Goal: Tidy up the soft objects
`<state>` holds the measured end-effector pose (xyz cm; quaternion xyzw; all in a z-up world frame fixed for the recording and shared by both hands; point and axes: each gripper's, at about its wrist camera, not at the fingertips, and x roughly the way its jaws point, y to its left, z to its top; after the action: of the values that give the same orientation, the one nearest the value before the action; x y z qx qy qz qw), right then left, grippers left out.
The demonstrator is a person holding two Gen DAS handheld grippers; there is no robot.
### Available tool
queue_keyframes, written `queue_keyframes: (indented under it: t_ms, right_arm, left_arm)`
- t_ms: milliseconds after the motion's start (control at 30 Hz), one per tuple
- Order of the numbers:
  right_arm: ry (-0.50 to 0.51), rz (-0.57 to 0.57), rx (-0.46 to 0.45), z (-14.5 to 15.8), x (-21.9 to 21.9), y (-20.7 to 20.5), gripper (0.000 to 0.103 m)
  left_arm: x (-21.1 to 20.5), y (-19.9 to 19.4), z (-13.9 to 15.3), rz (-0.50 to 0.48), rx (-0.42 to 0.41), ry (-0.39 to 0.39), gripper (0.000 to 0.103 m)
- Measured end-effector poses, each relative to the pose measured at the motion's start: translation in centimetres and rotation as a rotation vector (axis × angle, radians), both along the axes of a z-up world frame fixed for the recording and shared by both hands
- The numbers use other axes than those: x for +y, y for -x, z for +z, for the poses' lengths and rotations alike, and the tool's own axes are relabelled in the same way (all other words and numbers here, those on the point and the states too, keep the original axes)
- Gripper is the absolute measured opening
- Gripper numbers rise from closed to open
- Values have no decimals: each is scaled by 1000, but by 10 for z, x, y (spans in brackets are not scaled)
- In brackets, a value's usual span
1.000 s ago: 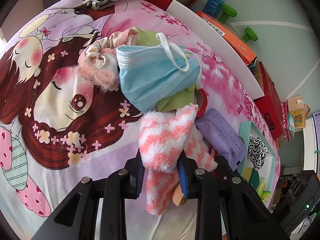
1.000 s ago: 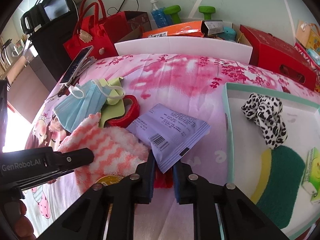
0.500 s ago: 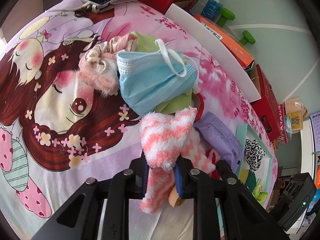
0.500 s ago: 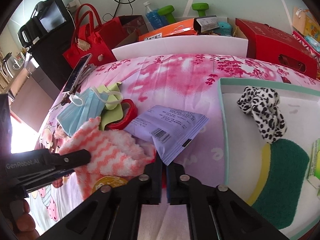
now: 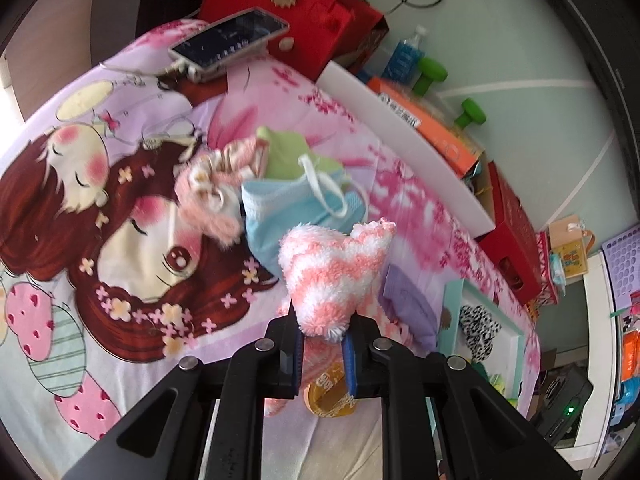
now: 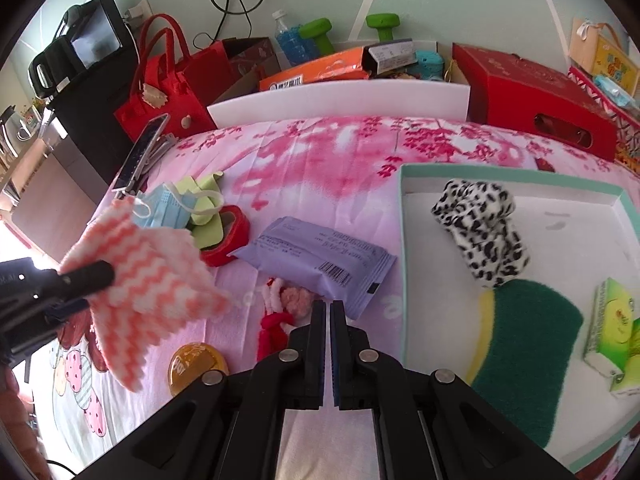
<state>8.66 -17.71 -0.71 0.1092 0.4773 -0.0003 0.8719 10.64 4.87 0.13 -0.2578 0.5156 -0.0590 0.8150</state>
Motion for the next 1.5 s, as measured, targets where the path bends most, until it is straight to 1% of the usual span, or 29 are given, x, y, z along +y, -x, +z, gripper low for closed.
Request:
queue_keyframes:
  t_ms: [33,100,200,333,367,400,467,567,667,767,867,967,1133,1267,1367,1433,1500]
  right_arm:
    - [4,-1,-6,2,-1,1,2]
    - [16,2,-21,7,0,1,6]
    - [41,12,-47,14,4,0,6]
    - [48,30,-45,13,12,-7,6]
    - [66,35,-40,12,15,-10,12]
    - [85,42,-37,11,19,-12,23]
    - [135,56,-41,12,26,-17,34]
    - [181,87,-42,11,36,-24,34]
    - [259,129,-36,8,49,-32,34]
    - [317,171,-23,3,61,-38,45]
    - [349,198,-7,-3,69,-43,46]
    - [422,221,9,-11,76,-47,52]
    - [529,234,28,-22,83,-54,52]
    - [566,214,38,-28,82,-59,52]
    - [547,166,37,-26,76,-62,48]
    - [522,139,41,-24,70,-63,43]
    - [500,128,38,-22,67,-63,35]
  left_arm:
    - [2,1,3,5,-10,2,16]
    - [7,3,8,17,-27,4,16]
    - [12,2,10,39,-37,5,16]
    - [16,0,8,61,-35,11,16]
    - [17,0,7,64,-32,16,16]
    - [18,0,6,67,-29,24,16]
    - [19,-1,5,70,-25,34,16]
    - [19,-1,4,71,-21,49,16]
    - [21,-2,4,75,-19,59,16]
    - [25,-2,4,84,-15,65,16]
    - [30,-2,4,93,-12,73,16]
    - [31,-2,3,100,-7,79,16]
    - [30,-3,-1,100,10,90,16]
    - [29,-5,-4,101,20,96,16]
    - [29,-6,-4,101,22,101,17]
    - [29,-6,-4,101,23,101,17]
    - [30,-7,-5,99,24,101,17]
